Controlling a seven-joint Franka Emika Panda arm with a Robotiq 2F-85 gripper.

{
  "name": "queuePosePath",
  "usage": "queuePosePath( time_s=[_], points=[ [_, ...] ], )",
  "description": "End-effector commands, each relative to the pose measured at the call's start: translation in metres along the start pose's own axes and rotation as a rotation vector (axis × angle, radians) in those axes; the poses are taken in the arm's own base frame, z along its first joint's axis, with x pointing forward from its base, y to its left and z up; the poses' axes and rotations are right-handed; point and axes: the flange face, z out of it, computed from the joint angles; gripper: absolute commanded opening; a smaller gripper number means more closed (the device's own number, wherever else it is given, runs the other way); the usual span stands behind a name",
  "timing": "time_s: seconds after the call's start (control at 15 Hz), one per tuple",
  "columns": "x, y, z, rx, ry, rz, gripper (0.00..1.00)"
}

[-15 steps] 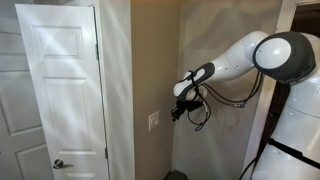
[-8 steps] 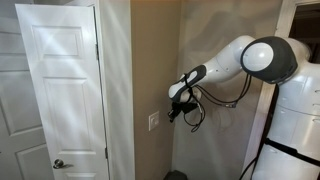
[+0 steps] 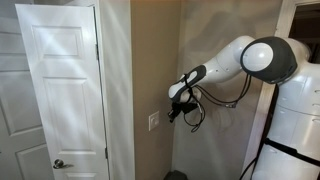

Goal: Turn on the light

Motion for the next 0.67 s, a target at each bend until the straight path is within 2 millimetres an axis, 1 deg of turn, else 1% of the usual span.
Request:
queuePosePath(
  time_s=[0.0, 0.07, 0.13, 0.27, 0.6],
  points=[
    [0.001, -0.003, 0.005, 0.000, 0.000, -0.006, 0.01],
    [0.003, -0.005, 0.009, 0.010, 0.002, -0.015, 0.00],
    [0.009, -0.009, 0.017, 0.017, 0.003, -0.022, 0.00],
    [0.012, -0.017, 0.025, 0.028, 0.005, -0.039, 0.00],
    [0.028, -0.034, 0.036, 0.056, 0.110, -0.031, 0.00]
  ],
)
